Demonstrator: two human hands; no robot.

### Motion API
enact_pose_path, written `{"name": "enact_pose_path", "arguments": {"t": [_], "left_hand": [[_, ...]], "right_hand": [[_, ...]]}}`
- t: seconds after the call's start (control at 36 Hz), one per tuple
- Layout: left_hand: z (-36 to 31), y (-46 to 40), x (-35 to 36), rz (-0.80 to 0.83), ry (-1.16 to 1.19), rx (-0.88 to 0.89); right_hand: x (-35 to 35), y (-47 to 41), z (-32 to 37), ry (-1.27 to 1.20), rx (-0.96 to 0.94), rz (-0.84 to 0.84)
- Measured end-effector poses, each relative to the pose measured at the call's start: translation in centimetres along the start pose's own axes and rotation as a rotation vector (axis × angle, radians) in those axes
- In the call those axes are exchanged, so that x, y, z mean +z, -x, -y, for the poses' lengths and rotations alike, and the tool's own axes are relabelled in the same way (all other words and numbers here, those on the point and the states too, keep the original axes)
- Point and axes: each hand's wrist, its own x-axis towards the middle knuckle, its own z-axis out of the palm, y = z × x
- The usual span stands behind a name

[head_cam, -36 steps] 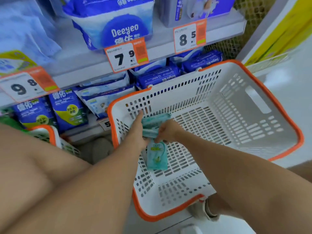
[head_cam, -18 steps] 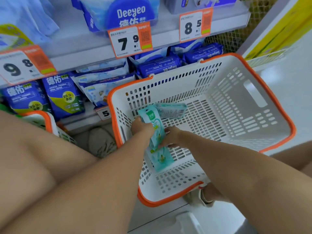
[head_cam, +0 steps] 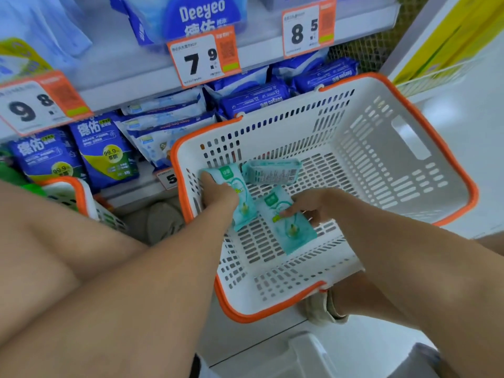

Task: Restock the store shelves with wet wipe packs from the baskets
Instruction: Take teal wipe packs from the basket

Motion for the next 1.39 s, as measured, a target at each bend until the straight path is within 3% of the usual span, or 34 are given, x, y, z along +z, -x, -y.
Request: {"name": "enact_pose_path", "arguments": {"t": [0.11,0.22,0.33,0.39,0.44,0.5,0.58,0.72,0.78,0.83,0.92,0.97,1.08,1.17,1.39], "left_hand": [[-0.1,0.4,0.4,0.181,0.016,0.03],[-1.0,2.0,0.9,0.415,0.274,-0.183],[-1.2,1.9,0.8,0.526,0.327,-0.226],[-0.7,1.4,0.8,0.468,0.291,-0.224],[-0.1,0.8,0.8,0.42,0.323,-0.255],[0.2,0.5,0.8,0.361,0.274,-0.227],[0.6,0.2,0.8,0.286,0.209,-0.183],[1.1,0.1,0.7,0.163,0.127,-0.253],[1.3,0.0,0.6,0.096,0.07,-0.269],[1.4,0.1,0.7,0.081,0.039,-0.276],[1.1,0.3,1.0,0.119,0.086,-0.284],[0.3,0.7,1.3,0.2,0.164,-0.272],[-2.4,2.6,0.8,0.435,0.34,-0.223],[-5.3,4.8,-0.3,0.48,0.413,-0.116],[-16.5,12.6,-3.9,0.475,0.509,0.175]], "right_hand": [[-2.2,2.1,-0.1,-0.327,-0.234,0.056],[-0.6,2.5,2.0,-0.412,-0.355,-0.045],[1.4,2.2,4.4,-0.119,-0.439,-0.333],[1.3,1.7,5.3,-0.021,-0.417,-0.458],[0.2,0.7,5.5,0.097,-0.408,-0.687],[-1.0,-0.3,5.2,0.428,-0.421,-0.915],[-1.4,-1.8,5.0,0.77,-0.392,-0.838],[0.7,-3.3,4.8,0.845,-0.261,-0.794],[0.9,-3.5,3.9,0.752,-0.214,-0.77],[1.1,-3.3,2.9,0.479,-0.238,-0.723],[1.6,-2.5,1.8,0.051,-0.373,-0.638],[2.4,-1.2,2.0,-0.083,-0.424,-0.505],[3.1,3.4,3.6,-0.185,-0.512,-0.292],[2.1,8.4,4.6,-0.243,-0.61,-0.233],[1.7,22.2,8.7,-0.214,-1.018,-0.449]]}}
